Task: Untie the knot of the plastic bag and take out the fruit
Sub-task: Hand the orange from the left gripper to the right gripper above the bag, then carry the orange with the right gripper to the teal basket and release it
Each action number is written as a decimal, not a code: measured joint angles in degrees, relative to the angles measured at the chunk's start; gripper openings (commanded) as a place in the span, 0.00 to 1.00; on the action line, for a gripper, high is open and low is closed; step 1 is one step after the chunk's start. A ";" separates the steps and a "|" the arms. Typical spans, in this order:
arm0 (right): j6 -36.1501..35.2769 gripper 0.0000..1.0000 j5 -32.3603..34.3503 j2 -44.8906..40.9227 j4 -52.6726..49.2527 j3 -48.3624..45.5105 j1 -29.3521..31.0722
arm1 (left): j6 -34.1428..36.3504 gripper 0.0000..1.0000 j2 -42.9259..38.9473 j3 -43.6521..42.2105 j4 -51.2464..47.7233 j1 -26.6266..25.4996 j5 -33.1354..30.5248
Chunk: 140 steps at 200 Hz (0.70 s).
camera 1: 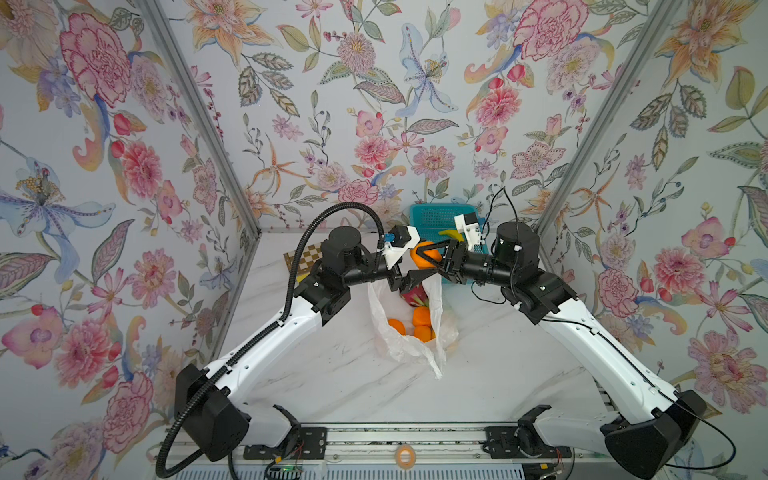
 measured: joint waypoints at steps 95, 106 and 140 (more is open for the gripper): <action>-6.88 0.56 6.97 10.71 -2.36 6.01 -15.50 | -3.17 0.99 1.16 8.26 -14.21 -0.26 -12.41; -9.09 0.56 8.55 13.97 -3.65 8.35 -16.20 | -4.02 0.99 2.16 9.75 -15.61 -0.26 -13.42; -14.73 0.55 12.57 25.46 -6.99 16.72 -16.55 | -5.42 0.99 7.52 14.36 -21.29 -0.31 -15.85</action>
